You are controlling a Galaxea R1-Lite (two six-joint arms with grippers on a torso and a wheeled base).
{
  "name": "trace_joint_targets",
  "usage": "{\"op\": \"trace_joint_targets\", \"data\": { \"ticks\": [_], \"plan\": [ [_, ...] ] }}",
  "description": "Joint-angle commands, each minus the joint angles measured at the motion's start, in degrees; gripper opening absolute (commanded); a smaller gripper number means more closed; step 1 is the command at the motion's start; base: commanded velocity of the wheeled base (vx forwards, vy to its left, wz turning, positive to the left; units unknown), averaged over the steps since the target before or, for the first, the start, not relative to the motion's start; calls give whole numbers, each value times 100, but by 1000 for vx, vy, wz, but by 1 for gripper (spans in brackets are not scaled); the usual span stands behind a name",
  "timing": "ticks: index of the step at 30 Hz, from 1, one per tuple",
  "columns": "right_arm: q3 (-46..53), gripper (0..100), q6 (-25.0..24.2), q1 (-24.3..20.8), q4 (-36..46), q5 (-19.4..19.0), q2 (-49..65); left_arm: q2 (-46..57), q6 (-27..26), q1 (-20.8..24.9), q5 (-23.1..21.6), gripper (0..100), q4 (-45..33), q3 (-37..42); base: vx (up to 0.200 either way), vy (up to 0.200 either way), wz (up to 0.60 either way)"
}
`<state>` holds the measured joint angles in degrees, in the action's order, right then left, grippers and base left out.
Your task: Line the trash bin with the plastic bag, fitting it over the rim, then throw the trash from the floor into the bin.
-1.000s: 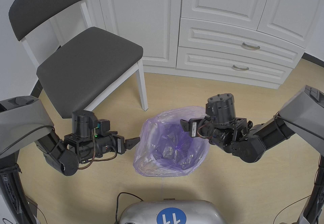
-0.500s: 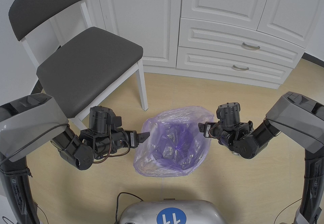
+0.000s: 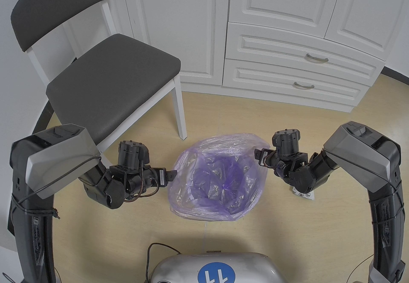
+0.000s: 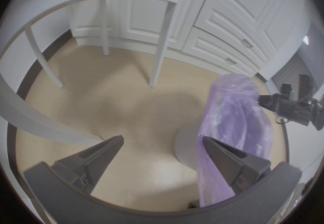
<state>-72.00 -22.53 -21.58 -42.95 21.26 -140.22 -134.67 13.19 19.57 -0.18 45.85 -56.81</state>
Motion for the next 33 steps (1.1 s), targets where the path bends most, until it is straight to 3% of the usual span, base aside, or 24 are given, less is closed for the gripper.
{"op": "trace_joint_targets", "data": {
  "ticks": [1,7,12,23,33],
  "plan": [
    [-104,100,-6,127,6,1,-129,-710,26,-93,405,100,21,-542,0,0,0],
    [-157,100,3,268,-3,-25,-129,-1017,254,-67,880,100,100,-1104,0,0,0],
    [-420,100,-120,277,-12,-8,-305,-1044,597,-5,941,100,144,-1306,0,0,0],
    [-1159,100,-762,321,-249,-61,-929,-1299,685,12,1003,100,469,-1517,0,0,0],
    [-1581,100,-744,453,-205,-43,-1447,-1747,676,12,1354,100,135,-2054,0,0,0]
  ]
}}
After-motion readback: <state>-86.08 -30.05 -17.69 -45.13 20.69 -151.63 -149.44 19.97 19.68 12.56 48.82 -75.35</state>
